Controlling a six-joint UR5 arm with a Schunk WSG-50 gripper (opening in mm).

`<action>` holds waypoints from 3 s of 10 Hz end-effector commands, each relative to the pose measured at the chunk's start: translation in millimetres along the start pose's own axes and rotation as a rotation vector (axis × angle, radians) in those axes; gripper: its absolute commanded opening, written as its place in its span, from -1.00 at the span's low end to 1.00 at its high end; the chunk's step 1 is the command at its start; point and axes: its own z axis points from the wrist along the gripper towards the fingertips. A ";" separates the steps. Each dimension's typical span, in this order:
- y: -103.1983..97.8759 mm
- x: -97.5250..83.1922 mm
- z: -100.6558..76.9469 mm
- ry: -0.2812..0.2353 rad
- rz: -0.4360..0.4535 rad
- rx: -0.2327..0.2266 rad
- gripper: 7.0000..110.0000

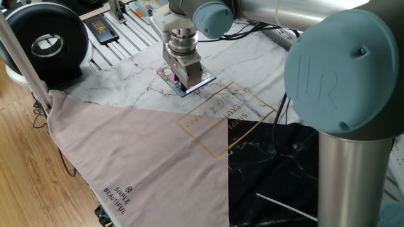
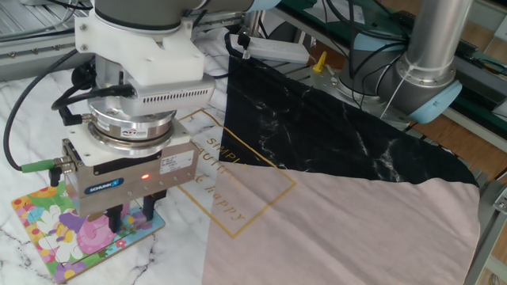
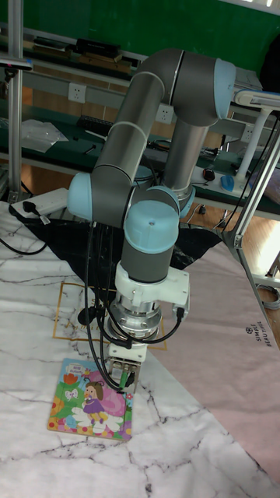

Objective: Assemble one piece of a puzzle

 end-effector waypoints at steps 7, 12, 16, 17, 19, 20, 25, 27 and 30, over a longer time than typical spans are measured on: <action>5.4 0.2 2.7 -0.013 0.001 -0.027 -0.71; 6.6 -0.5 2.6 -0.014 -0.004 -0.032 -0.71; 5.8 -0.2 2.7 -0.013 -0.004 -0.029 -0.71; 5.8 -0.2 2.8 -0.013 -0.004 -0.029 -0.71; 4.8 -2.0 2.8 -0.020 -0.002 -0.025 -0.71; 5.7 -3.2 2.7 -0.024 0.003 -0.029 -0.71; 4.7 -1.9 3.3 -0.021 0.000 -0.025 -0.71; 4.8 -3.0 3.4 -0.026 0.002 -0.026 -0.71; 8.1 -1.5 3.5 -0.021 -0.003 -0.039 -0.71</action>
